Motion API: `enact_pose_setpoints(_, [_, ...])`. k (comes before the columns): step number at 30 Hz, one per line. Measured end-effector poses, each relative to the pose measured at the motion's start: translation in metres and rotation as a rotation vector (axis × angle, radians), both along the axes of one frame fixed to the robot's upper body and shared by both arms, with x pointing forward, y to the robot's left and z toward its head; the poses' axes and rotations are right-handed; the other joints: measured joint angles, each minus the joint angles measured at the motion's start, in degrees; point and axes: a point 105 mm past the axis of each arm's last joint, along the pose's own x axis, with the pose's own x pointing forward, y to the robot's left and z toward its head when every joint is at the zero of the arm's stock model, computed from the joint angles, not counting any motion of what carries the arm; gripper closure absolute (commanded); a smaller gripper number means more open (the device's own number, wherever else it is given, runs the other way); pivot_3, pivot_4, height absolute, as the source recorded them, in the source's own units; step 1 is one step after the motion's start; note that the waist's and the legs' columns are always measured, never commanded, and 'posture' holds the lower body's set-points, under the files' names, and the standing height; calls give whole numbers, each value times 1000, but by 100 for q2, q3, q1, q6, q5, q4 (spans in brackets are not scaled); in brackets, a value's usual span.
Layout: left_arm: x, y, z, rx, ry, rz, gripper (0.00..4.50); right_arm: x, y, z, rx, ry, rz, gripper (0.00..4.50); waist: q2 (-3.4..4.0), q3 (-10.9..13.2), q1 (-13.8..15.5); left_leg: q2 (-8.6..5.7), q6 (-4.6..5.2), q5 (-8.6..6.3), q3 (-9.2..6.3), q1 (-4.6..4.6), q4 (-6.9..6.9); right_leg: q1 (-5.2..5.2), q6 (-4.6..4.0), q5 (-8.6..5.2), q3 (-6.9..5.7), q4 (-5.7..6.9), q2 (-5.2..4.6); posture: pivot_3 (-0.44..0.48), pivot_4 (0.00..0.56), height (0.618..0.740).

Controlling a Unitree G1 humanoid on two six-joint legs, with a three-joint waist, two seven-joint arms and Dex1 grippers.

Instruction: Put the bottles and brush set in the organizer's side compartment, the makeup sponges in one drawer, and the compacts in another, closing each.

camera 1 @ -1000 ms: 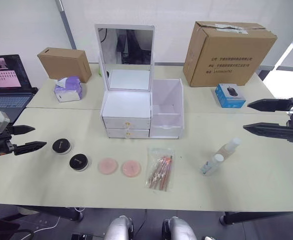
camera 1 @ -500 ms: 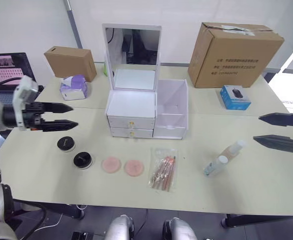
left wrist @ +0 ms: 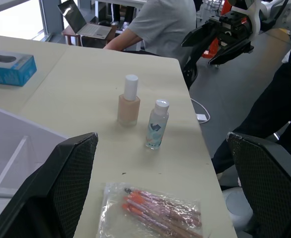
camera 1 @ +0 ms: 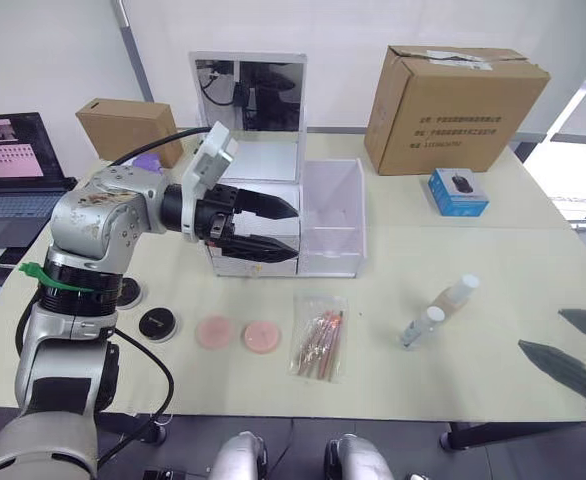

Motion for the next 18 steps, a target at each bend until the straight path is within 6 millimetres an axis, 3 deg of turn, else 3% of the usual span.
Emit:
enact_pose_setpoints(5, [-1,1,-12,-5,5,51,14,38,13,-5,11,-84,-27,0,4,-1,-29,-7,-5,-3,2,21,-15,-3,-5,-2,62,1,11,0,150,731])
enact_pose_setpoints(9, [-5,1,-34,-19,49,101,14,66,7,-21,-10,-73,-90,0,1,0,8,-13,-4,-3,4,12,-19,-8,-7,-2,73,-1,12,0,150,731])
enact_pose_setpoints(18, [-12,5,-33,-35,27,172,14,102,0,-37,-29,-86,-111,0,1,0,10,-19,-4,-3,4,15,-19,-5,-6,-2,92,-1,24,0,150,731])
